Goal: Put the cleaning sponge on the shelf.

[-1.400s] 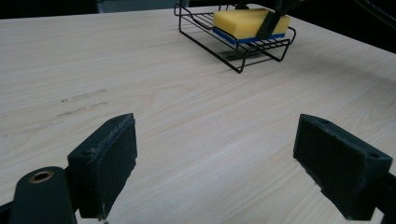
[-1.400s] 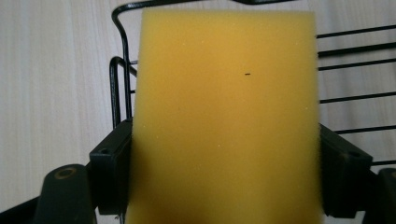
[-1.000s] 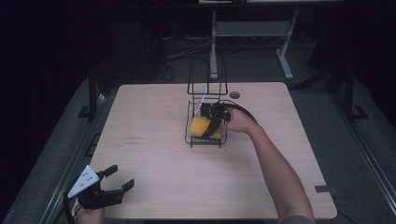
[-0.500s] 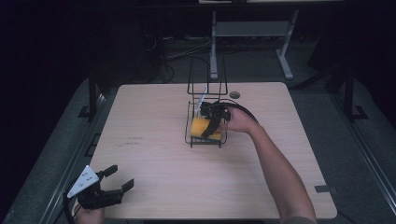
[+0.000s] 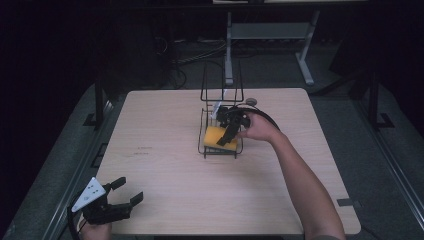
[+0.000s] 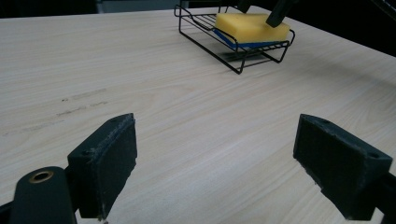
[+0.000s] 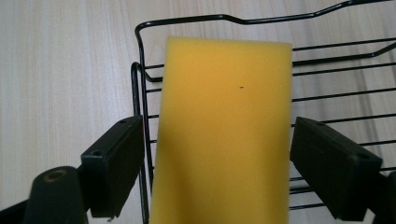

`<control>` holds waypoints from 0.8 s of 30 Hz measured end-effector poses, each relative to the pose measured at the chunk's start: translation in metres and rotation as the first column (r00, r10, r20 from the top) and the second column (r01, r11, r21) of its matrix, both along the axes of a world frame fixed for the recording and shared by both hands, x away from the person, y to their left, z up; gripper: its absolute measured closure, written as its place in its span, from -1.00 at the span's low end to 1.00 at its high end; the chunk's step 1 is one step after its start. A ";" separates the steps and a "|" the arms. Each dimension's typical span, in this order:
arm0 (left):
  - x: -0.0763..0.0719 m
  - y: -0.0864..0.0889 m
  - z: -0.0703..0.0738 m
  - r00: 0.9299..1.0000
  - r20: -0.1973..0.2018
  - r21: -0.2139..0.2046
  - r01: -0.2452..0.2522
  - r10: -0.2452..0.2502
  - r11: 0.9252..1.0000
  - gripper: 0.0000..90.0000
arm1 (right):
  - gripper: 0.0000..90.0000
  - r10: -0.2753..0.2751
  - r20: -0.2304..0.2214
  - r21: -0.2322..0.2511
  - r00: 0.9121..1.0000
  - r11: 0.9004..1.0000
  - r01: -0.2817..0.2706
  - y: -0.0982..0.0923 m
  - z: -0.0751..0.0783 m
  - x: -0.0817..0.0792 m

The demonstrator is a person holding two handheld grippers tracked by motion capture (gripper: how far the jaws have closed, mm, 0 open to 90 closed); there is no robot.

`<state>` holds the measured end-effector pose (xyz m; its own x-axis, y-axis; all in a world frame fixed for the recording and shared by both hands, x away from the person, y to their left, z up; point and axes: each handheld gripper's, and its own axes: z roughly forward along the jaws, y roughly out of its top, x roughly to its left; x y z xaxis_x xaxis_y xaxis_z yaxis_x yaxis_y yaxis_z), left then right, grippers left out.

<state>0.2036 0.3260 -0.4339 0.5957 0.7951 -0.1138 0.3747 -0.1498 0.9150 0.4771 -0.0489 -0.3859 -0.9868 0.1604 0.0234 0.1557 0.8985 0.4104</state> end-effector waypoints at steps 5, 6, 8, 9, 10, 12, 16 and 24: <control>0.000 -0.001 0.000 1.000 -0.001 0.004 0.004 -0.004 1.000 -0.71 | -0.61 0.001 0.007 0.015 1.000 1.000 -0.001 0.000 0.004 -0.003; 0.000 -0.001 0.000 1.000 -0.001 0.005 0.004 -0.004 1.000 -0.71 | -0.61 0.002 0.010 0.020 1.000 1.000 -0.002 0.001 0.004 -0.004; 0.000 -0.001 0.000 1.000 -0.001 0.006 0.003 -0.003 1.000 -0.71 | -0.61 -0.003 0.008 0.030 1.000 1.000 0.003 0.001 0.005 -0.005; 0.000 -0.001 0.000 1.000 -0.001 0.005 0.003 -0.003 1.000 -0.71 | -0.61 0.000 0.005 0.021 1.000 1.000 -0.001 0.001 0.005 -0.005; 0.000 -0.001 0.000 1.000 -0.001 0.004 0.002 -0.002 1.000 -0.71 | -0.61 0.001 0.005 0.009 1.000 1.000 -0.001 0.001 0.005 -0.005; 0.000 0.000 0.000 1.000 0.001 0.007 0.002 -0.002 1.000 -0.71 | -0.61 0.004 -0.004 0.013 1.000 1.000 -0.004 0.000 0.005 -0.006; 0.000 -0.001 0.000 1.000 0.001 0.009 0.003 -0.003 1.000 -0.71 | -0.61 0.012 -0.011 0.000 1.000 1.000 -0.012 0.001 0.006 -0.007; 0.000 -0.001 0.000 1.000 0.001 0.010 0.003 -0.004 1.000 -0.71 | -0.61 0.018 -0.015 -0.002 1.000 1.000 -0.018 0.003 0.004 -0.010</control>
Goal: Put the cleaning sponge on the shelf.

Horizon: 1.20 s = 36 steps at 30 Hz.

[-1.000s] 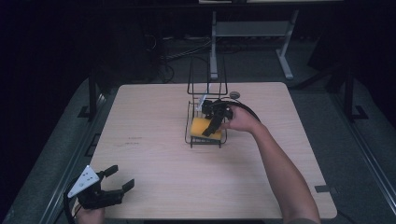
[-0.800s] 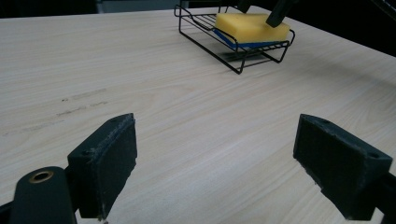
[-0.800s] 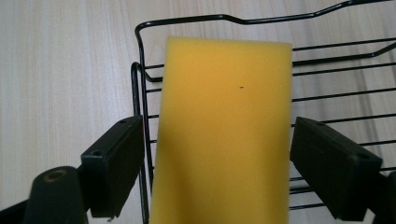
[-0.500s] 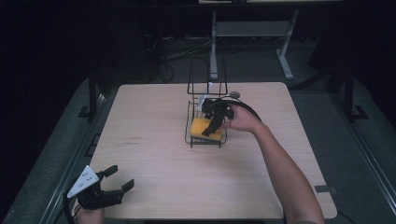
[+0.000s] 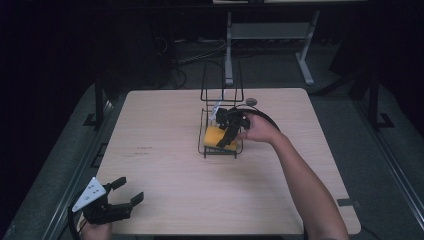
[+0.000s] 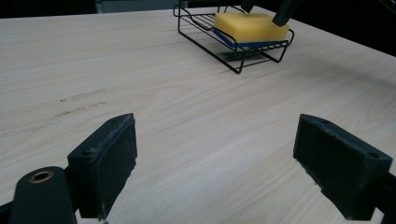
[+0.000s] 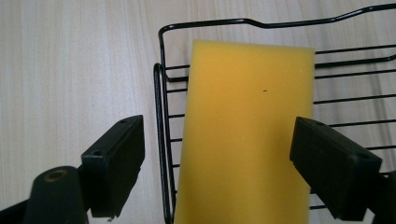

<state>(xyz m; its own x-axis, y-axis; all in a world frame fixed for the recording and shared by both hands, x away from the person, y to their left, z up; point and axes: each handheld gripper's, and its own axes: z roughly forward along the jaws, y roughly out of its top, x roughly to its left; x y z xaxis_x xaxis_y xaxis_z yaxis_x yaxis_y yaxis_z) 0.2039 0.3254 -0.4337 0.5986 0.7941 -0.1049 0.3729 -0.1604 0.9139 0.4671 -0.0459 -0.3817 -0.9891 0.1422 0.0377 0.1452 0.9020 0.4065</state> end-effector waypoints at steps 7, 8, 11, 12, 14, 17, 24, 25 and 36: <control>0.000 0.000 0.000 1.000 0.000 0.000 0.001 -0.001 1.000 -0.71 | -0.61 0.000 -0.003 -0.012 1.000 1.000 -0.001 -0.002 -0.001 -0.002; 0.000 0.000 0.000 1.000 0.000 0.001 0.001 -0.001 1.000 -0.71 | -0.61 0.000 -0.006 -0.011 1.000 1.000 0.000 -0.003 -0.001 -0.002; 0.000 0.000 0.000 1.000 0.001 0.001 0.001 -0.001 1.000 -0.71 | -0.61 -0.002 -0.004 -0.021 1.000 1.000 0.002 -0.005 -0.001 -0.003; 0.000 0.000 0.000 1.000 0.001 0.002 0.001 -0.001 1.000 -0.71 | -0.61 0.004 -0.001 -0.027 1.000 1.000 -0.004 -0.005 -0.001 -0.005; 0.000 -0.001 0.000 1.000 0.000 0.003 0.002 -0.002 1.000 -0.71 | -0.61 0.005 0.002 -0.032 1.000 0.999 -0.005 -0.006 0.000 -0.006; 0.000 -0.001 0.000 1.000 0.002 0.003 0.003 -0.003 1.000 -0.71 | -0.61 -0.006 0.006 -0.010 1.000 1.000 0.006 -0.007 0.001 -0.009; 0.000 -0.002 0.000 1.000 -0.001 0.003 0.005 -0.005 1.000 -0.71 | -0.61 -0.006 0.008 0.005 1.000 1.000 0.006 -0.015 0.000 -0.014; 0.000 -0.002 0.000 1.000 -0.001 0.004 0.006 -0.006 1.000 -0.71 | -0.61 -0.007 0.007 -0.001 1.000 1.000 0.007 -0.015 0.000 -0.015; 0.001 -0.003 0.000 1.000 -0.001 0.005 0.007 -0.007 1.000 -0.71 | -0.61 -0.001 0.022 0.011 1.000 1.000 0.001 -0.017 0.001 -0.027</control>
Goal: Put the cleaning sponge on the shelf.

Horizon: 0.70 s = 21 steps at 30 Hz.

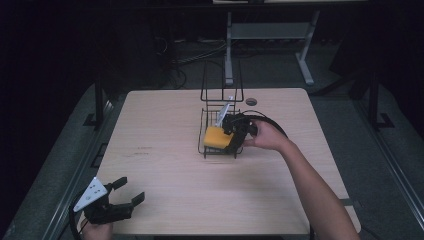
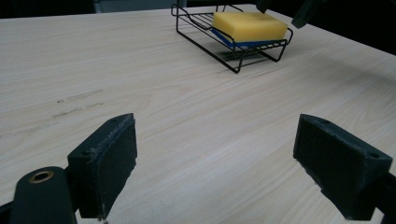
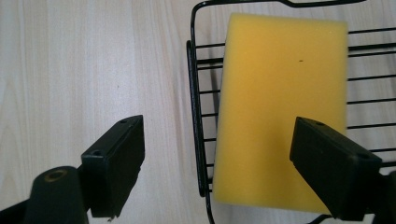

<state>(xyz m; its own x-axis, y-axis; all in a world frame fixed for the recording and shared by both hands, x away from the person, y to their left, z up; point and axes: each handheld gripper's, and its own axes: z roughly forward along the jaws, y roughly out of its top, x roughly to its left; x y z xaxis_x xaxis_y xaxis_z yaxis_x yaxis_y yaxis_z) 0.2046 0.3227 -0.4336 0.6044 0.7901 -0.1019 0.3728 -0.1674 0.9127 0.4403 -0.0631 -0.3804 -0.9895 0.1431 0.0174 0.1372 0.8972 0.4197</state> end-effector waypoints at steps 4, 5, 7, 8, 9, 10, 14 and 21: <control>0.000 -0.001 0.000 1.000 0.001 -0.001 0.001 -0.001 1.000 -0.71 | -0.61 0.007 -0.002 -0.003 1.000 1.000 -0.007 0.001 -0.005 -0.004; 0.000 -0.001 0.000 1.000 0.001 0.000 0.000 0.000 1.000 -0.71 | -0.61 0.012 0.000 -0.002 1.000 1.000 -0.012 0.002 -0.005 -0.004; 0.000 0.000 0.000 1.000 0.001 -0.001 0.000 0.000 1.000 -0.71 | -0.61 0.018 0.006 -0.001 1.000 1.000 -0.018 0.004 -0.005 -0.006; 0.000 0.000 0.000 1.000 0.001 0.000 0.000 0.000 1.000 -0.71 | -0.61 0.026 0.010 0.000 1.000 1.000 -0.026 0.005 -0.005 -0.007; 0.000 0.000 0.000 1.000 0.001 0.001 -0.001 0.001 1.000 -0.71 | -0.61 0.027 0.011 0.001 1.000 1.000 -0.027 0.005 -0.004 -0.007; 0.000 0.000 0.000 1.000 0.001 0.001 -0.002 0.002 1.000 -0.72 | -0.61 0.025 0.008 0.011 1.000 1.000 -0.025 0.005 -0.004 -0.009; 0.000 0.000 0.000 1.000 0.001 0.001 0.001 -0.001 1.000 -0.71 | -0.61 0.026 0.014 0.031 1.000 0.999 -0.027 0.004 -0.008 -0.013; 0.000 0.000 0.000 1.000 0.001 0.000 0.001 -0.001 1.000 -0.71 | -0.62 0.031 0.045 0.033 0.999 0.999 -0.033 0.004 -0.008 -0.022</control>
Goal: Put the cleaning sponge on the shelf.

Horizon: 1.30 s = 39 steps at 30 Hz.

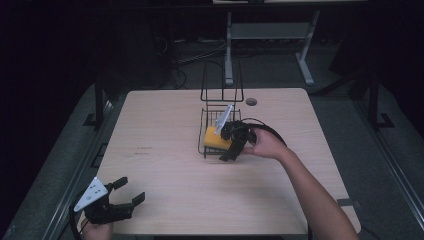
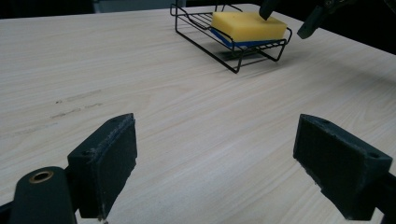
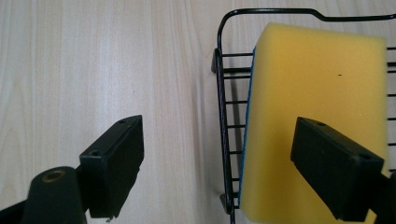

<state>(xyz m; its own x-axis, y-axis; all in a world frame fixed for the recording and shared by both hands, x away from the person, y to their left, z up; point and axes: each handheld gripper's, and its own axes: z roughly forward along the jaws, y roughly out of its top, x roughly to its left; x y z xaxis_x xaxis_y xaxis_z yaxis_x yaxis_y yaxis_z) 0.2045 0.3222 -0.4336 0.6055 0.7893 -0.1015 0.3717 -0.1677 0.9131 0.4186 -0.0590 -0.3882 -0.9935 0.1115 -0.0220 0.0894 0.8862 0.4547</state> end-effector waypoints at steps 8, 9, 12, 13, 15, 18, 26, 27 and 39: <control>0.000 -0.001 0.000 1.000 -0.001 0.002 0.004 -0.004 1.000 -0.72 | -0.62 0.010 0.020 0.013 1.000 1.000 -0.010 -0.003 0.002 -0.008; 0.000 -0.001 0.000 1.000 -0.001 0.002 0.003 -0.003 1.000 -0.71 | -0.62 0.008 0.025 0.012 1.000 1.000 -0.009 -0.003 0.002 -0.009; 0.000 0.000 0.000 1.000 0.000 0.000 0.000 0.000 1.000 -0.71 | -0.62 0.020 0.033 0.013 0.999 1.000 -0.020 -0.002 0.004 -0.014; 0.000 0.000 0.000 1.000 0.000 0.000 -0.001 0.001 1.000 -0.71 | -0.62 0.019 0.033 0.017 0.999 1.000 -0.019 -0.002 0.005 -0.016; 0.000 -0.001 0.000 1.000 0.000 0.001 0.001 -0.001 1.000 -0.71 | -0.62 0.022 0.035 0.026 0.999 0.999 -0.023 -0.003 0.005 -0.019; 0.000 -0.001 0.000 1.000 -0.001 0.003 0.003 -0.003 1.000 -0.71 | -0.62 0.029 0.041 0.035 0.999 0.999 -0.031 -0.004 0.004 -0.023; 0.000 -0.002 0.000 1.000 -0.002 0.002 0.002 -0.002 1.000 -0.72 | -0.62 0.027 0.043 0.056 0.999 0.998 -0.029 -0.012 0.003 -0.034; 0.000 -0.002 0.000 1.000 -0.001 0.004 0.004 -0.004 1.000 -0.71 | -0.62 0.027 0.041 0.059 0.999 0.998 -0.029 -0.013 0.003 -0.035; 0.002 -0.003 -0.001 1.000 -0.005 0.004 -0.001 0.001 1.000 -0.71 | -0.62 0.012 0.033 0.078 0.999 0.997 -0.014 -0.029 -0.003 -0.051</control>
